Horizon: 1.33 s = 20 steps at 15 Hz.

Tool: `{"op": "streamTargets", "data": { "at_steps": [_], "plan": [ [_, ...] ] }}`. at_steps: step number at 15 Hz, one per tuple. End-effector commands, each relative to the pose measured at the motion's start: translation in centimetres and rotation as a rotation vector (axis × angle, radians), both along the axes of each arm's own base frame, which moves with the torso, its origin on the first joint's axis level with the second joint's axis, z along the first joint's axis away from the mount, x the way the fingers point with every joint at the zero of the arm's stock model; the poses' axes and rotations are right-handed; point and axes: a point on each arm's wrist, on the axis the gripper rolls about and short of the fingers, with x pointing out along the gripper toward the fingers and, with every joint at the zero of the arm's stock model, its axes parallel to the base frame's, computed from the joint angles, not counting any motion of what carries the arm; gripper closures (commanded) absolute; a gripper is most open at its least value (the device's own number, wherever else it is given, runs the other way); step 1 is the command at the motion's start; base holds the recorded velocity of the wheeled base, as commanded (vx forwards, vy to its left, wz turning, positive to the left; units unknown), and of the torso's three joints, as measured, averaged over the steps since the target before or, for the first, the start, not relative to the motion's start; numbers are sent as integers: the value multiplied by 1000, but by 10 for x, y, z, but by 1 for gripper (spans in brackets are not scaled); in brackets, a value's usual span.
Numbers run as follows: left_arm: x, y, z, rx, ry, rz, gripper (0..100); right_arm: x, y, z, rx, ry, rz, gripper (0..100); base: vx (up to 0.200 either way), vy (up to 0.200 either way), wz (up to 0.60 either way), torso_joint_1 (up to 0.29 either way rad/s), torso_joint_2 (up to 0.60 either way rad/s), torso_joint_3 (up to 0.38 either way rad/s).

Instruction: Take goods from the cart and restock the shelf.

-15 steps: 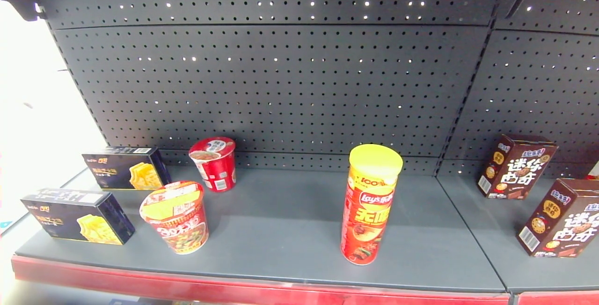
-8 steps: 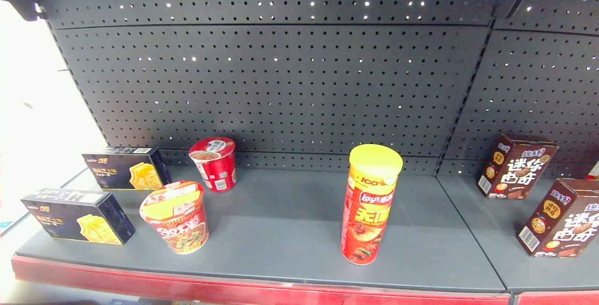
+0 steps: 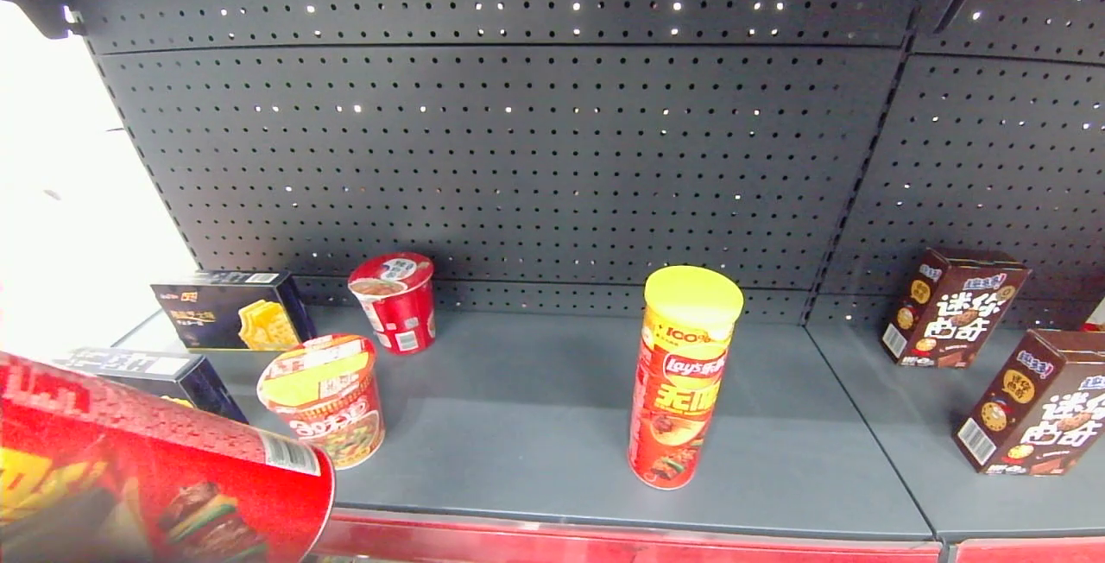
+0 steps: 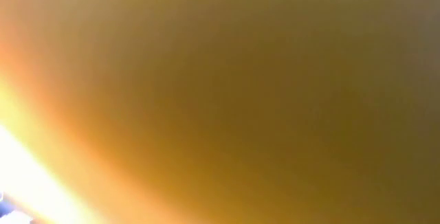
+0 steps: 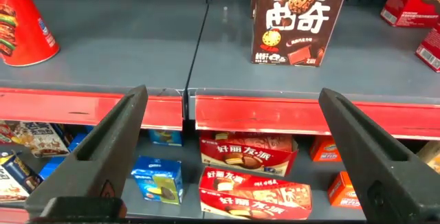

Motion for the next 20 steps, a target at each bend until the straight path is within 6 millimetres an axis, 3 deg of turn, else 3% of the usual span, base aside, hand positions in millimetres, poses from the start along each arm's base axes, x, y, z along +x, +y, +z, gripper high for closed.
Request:
{"op": "streamTargets", "data": {
  "at_steps": [1,2,4,11,17,20],
  "plan": [
    [35,-12,0,-3,89,-14,100,0,0,0,-1,2,1,0,0,0,0,0,0,0],
    [52,-18,9,-57,51,-14,100,0,0,0,-1,2,1,0,0,0,0,0,0,0],
    [64,-21,11,-68,37,-10,100,0,0,0,-1,2,1,0,0,0,0,0,0,0],
    [67,-22,0,-53,76,-13,100,0,0,0,-2,3,1,0,0,0,0,0,0,0],
    [81,-32,16,-57,53,-49,100,0,0,0,-2,2,2,0,0,0,-100,0,0,0],
    [88,-35,15,-51,68,-50,100,0,0,0,-2,2,2,0,0,0,0,0,0,0]
  ]
}}
